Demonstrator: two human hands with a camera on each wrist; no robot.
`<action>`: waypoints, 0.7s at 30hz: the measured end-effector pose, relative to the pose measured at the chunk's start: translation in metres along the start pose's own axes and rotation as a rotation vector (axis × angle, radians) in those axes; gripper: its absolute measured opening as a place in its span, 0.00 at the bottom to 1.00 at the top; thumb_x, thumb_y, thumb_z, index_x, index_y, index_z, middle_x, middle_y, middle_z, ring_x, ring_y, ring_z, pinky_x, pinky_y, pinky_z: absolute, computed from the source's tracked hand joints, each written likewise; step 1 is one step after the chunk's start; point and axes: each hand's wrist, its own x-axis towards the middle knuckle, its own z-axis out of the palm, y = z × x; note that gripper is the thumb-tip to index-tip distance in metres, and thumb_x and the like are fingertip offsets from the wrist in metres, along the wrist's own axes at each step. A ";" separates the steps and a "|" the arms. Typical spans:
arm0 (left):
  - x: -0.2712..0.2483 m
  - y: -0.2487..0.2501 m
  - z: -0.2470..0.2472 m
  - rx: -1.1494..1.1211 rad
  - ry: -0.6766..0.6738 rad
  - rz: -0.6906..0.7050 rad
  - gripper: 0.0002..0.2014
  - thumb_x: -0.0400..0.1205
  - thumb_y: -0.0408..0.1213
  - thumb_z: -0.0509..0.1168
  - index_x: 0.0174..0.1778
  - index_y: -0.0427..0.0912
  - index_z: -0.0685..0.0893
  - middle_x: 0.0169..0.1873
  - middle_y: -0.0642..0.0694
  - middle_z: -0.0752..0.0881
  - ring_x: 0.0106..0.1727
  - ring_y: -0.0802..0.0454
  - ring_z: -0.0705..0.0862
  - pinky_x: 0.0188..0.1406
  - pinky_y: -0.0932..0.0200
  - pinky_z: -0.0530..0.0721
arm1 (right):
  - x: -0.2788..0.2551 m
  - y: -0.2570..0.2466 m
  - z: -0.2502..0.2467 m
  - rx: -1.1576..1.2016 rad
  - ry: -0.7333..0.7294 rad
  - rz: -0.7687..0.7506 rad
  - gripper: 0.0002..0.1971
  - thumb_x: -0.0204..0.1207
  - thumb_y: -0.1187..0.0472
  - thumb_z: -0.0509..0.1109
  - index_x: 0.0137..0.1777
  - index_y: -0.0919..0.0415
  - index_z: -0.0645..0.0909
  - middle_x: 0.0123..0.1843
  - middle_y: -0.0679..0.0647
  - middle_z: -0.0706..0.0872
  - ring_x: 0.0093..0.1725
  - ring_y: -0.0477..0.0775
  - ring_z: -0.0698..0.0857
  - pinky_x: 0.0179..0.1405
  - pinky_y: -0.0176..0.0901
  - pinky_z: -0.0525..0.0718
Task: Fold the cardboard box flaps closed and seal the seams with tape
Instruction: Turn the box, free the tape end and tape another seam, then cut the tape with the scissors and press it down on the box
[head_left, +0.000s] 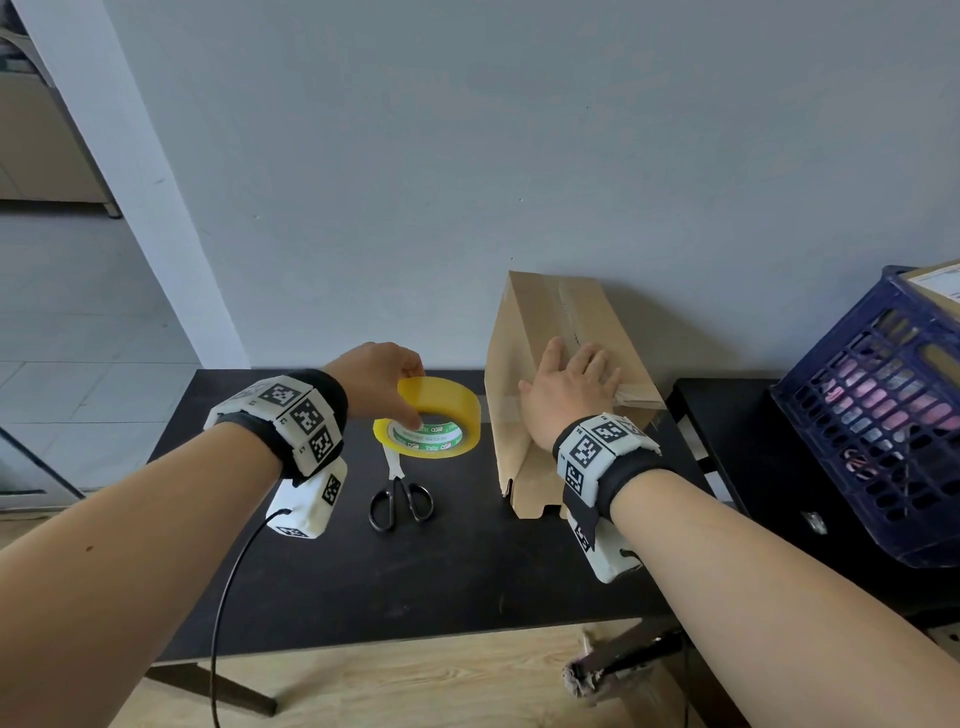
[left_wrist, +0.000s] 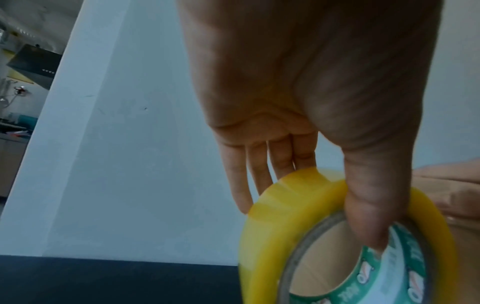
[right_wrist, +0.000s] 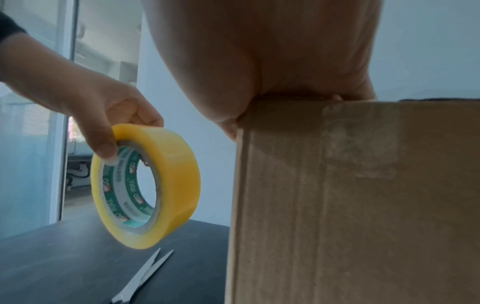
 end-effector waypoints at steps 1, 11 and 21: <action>-0.001 0.002 -0.001 0.021 0.017 0.003 0.23 0.68 0.45 0.76 0.58 0.48 0.81 0.54 0.50 0.83 0.56 0.50 0.80 0.49 0.56 0.78 | 0.000 0.002 -0.002 0.001 -0.013 -0.006 0.35 0.84 0.44 0.52 0.83 0.63 0.45 0.82 0.75 0.49 0.82 0.74 0.47 0.79 0.69 0.47; -0.009 0.011 -0.010 0.087 0.129 -0.001 0.24 0.67 0.51 0.76 0.59 0.52 0.84 0.57 0.52 0.85 0.59 0.49 0.81 0.54 0.54 0.80 | -0.023 0.015 -0.018 0.467 0.323 -0.293 0.10 0.80 0.59 0.60 0.48 0.58 0.83 0.44 0.53 0.87 0.47 0.58 0.83 0.44 0.45 0.78; -0.010 0.008 -0.012 0.080 0.169 -0.023 0.23 0.67 0.51 0.76 0.58 0.55 0.84 0.55 0.53 0.87 0.58 0.49 0.82 0.54 0.51 0.82 | -0.055 -0.020 0.020 0.430 0.042 -0.530 0.10 0.76 0.60 0.64 0.40 0.60 0.86 0.37 0.54 0.87 0.39 0.56 0.84 0.44 0.49 0.84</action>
